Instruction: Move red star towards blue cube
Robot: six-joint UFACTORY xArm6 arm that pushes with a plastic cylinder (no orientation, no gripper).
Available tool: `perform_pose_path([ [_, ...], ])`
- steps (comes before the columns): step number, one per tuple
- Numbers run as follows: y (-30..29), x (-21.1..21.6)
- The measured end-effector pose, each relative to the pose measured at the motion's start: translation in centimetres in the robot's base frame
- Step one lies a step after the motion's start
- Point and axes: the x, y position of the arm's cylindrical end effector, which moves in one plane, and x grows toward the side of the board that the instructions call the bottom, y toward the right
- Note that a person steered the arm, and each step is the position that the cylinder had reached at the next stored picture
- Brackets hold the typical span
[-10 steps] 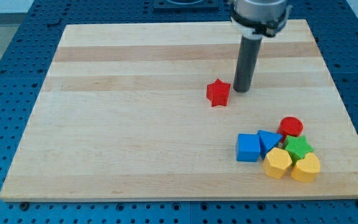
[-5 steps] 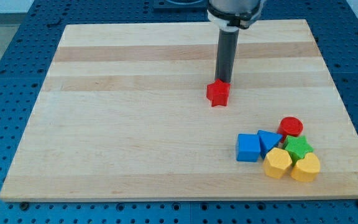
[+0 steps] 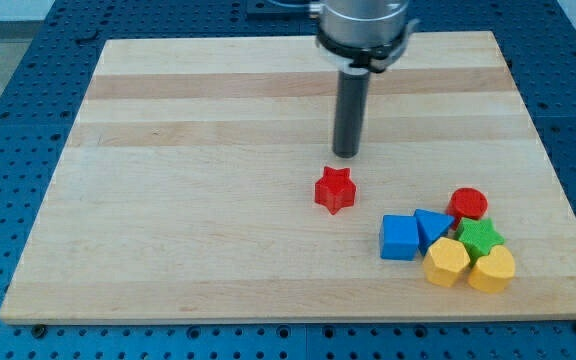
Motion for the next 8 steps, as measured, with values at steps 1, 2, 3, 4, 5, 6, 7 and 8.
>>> perform_pose_path([
  [1,-2.1,2.6],
  [2,-0.8,4.7],
  [3,1.6,6.1],
  [4,2.0,6.4],
  [5,0.0,4.4],
  [6,-2.8,4.9],
  [7,-2.9,6.8],
  [8,-0.1,6.9],
])
